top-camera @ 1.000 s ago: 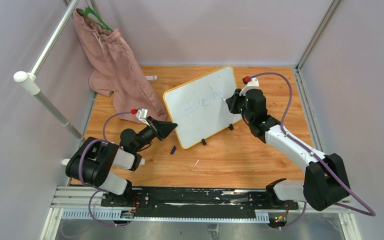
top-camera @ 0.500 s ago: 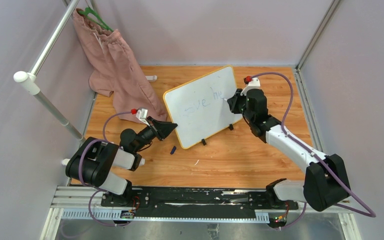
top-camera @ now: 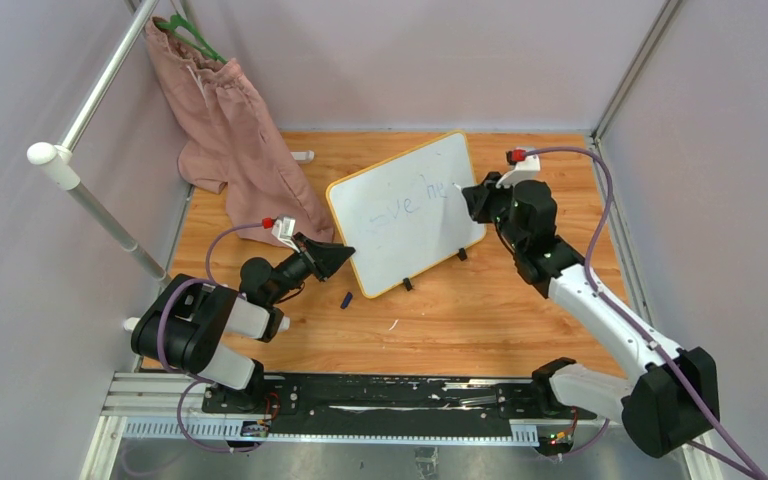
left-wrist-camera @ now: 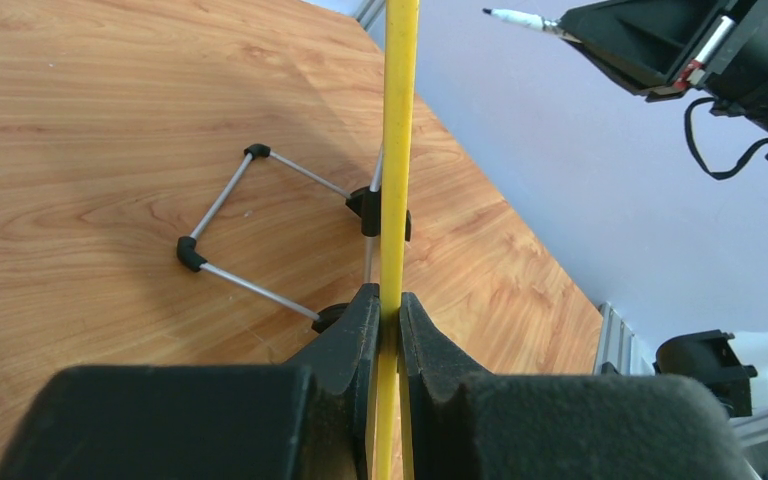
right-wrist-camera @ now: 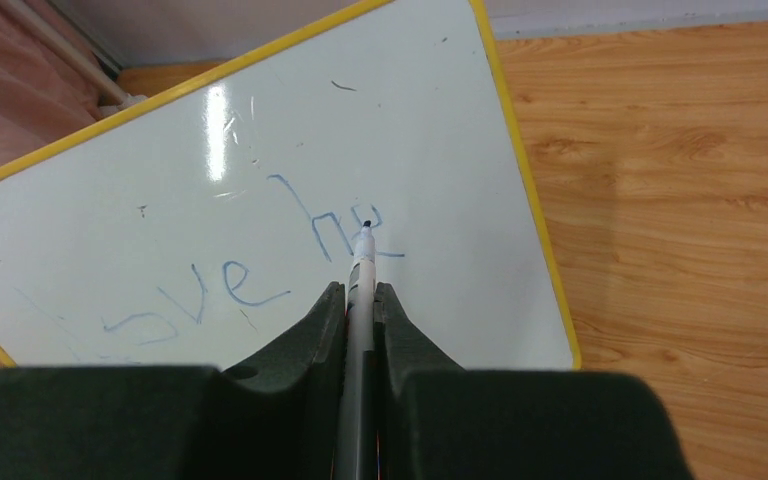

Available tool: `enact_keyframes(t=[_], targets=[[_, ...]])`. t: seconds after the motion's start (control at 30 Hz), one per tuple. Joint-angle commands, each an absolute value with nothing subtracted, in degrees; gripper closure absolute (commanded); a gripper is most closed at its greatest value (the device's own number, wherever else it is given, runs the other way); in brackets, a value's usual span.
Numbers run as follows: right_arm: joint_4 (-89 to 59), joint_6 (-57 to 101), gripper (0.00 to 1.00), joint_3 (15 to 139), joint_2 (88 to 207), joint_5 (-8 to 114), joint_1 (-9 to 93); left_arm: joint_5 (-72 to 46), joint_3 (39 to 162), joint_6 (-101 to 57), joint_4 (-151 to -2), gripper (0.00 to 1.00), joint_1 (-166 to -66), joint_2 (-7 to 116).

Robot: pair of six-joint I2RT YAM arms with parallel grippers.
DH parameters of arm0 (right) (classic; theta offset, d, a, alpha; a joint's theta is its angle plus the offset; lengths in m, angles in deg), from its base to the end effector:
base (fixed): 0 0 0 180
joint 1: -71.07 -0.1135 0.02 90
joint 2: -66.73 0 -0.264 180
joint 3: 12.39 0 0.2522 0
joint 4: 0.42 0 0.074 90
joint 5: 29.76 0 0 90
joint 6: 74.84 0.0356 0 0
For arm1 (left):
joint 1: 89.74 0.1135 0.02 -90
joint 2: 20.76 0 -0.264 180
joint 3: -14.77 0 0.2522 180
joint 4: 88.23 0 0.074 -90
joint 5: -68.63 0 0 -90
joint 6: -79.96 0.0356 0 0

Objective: Write a sentence on the whiteboard

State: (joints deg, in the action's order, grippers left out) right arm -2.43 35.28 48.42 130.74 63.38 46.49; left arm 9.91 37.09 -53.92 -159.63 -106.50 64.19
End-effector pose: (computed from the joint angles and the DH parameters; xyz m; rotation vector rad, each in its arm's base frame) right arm 0.2420 0.1085 0.3268 -0.0235 1.6903 0.5438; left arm 0.2014 -0.0800 0.1684 0.1234 1.5611 -1.2361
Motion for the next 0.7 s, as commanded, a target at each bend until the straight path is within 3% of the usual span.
enact_keyframes(t=[0.0, 0.67], targets=[[-3.7, 35.2, 1.00, 48.1, 127.4, 63.4, 47.2, 9.8, 36.7, -53.4, -163.2, 1.00, -107.0, 63.0], [5.6, 32.9, 1.00, 41.3, 125.7, 65.6, 47.2, 9.7, 36.6, -53.5, -163.2, 1.00, -107.0, 63.3]])
